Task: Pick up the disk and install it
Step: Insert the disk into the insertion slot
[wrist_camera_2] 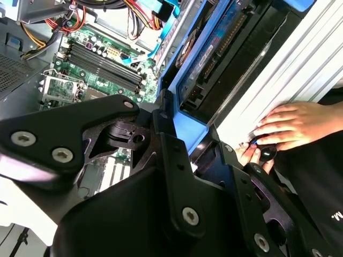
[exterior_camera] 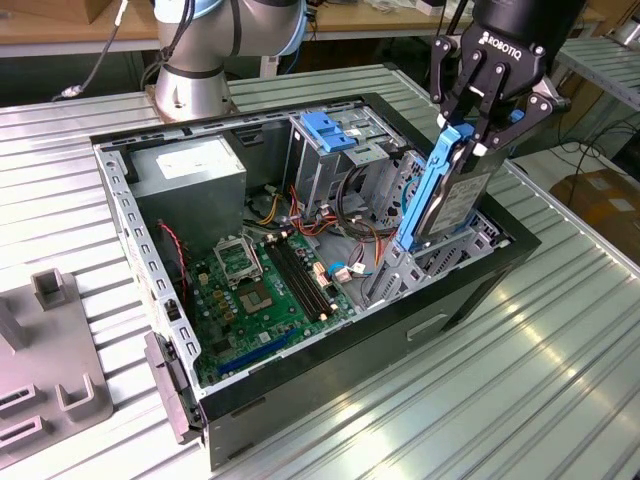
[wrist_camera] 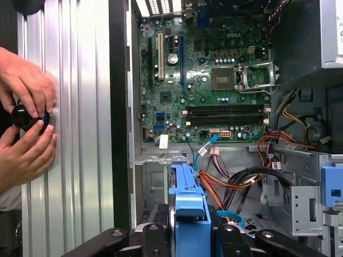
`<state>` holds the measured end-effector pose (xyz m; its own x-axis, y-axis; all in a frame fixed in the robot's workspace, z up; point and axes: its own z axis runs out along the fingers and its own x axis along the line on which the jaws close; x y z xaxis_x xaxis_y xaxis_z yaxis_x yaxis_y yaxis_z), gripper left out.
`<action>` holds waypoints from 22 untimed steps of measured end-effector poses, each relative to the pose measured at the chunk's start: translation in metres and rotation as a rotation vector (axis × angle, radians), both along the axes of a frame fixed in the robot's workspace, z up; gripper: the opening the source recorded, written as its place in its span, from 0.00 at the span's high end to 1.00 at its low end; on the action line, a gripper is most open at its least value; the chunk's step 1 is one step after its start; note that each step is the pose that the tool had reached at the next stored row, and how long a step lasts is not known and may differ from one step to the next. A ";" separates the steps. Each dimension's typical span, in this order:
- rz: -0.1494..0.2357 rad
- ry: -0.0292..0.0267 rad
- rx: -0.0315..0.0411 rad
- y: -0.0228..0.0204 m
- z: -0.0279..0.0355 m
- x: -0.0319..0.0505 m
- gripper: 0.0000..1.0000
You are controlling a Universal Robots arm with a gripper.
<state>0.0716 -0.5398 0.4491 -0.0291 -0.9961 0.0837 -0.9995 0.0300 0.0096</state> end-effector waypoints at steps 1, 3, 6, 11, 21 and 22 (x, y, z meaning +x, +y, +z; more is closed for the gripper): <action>0.000 0.0001 0.0001 0.0000 -0.0006 0.0002 0.63; 0.000 0.0003 0.0000 -0.0002 -0.0026 0.0009 0.63; 0.000 0.0005 0.0000 -0.0005 -0.0041 0.0014 0.63; 0.000 0.0008 0.0000 -0.0017 -0.0070 0.0025 0.63; 0.000 0.0008 0.0001 -0.0031 -0.0099 0.0033 0.63; 0.000 0.0008 0.0000 -0.0031 -0.0099 0.0033 0.63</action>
<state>0.0750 -0.5429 0.4392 -0.0294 -0.9961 0.0837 -0.9995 0.0304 0.0105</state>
